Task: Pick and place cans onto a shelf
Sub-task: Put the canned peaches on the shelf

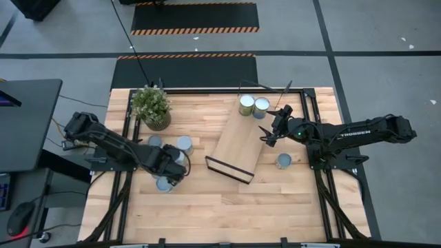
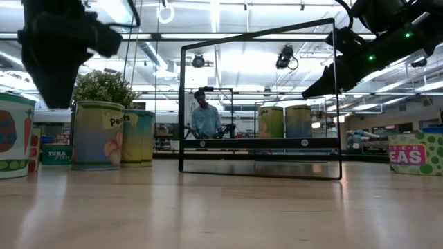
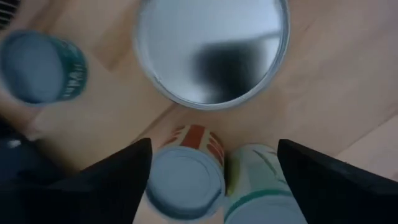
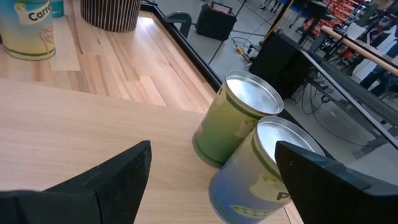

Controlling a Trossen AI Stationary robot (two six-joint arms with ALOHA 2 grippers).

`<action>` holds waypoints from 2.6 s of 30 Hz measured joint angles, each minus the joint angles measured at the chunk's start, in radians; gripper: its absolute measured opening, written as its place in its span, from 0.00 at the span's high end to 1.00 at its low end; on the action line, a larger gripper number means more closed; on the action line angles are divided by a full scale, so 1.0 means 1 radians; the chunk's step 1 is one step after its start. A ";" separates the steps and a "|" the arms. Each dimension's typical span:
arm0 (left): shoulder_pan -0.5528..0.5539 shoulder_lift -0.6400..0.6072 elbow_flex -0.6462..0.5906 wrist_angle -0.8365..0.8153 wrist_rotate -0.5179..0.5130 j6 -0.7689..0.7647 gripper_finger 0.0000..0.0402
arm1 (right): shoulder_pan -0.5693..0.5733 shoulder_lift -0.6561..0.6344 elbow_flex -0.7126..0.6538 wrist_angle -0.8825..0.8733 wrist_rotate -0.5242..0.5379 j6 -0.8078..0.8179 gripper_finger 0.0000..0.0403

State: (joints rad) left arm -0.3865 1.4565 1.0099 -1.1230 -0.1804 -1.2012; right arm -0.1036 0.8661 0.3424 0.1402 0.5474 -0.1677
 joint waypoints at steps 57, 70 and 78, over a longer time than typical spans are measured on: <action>0.104 0.002 0.226 0.095 0.062 0.241 0.20 | 0.000 0.000 0.000 0.002 -0.026 0.000 0.13; 0.172 0.005 0.487 0.036 -0.416 0.439 0.20 | 0.000 0.000 0.000 0.009 -0.026 0.000 0.13; 0.308 0.143 0.486 0.414 -0.313 0.581 0.20 | 0.000 -0.006 0.000 -0.015 -0.019 0.004 0.13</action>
State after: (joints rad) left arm -0.0781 1.5994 1.4961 -0.7087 -0.4930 -0.6205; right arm -0.1032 0.8597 0.3428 0.1256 0.5284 -0.1641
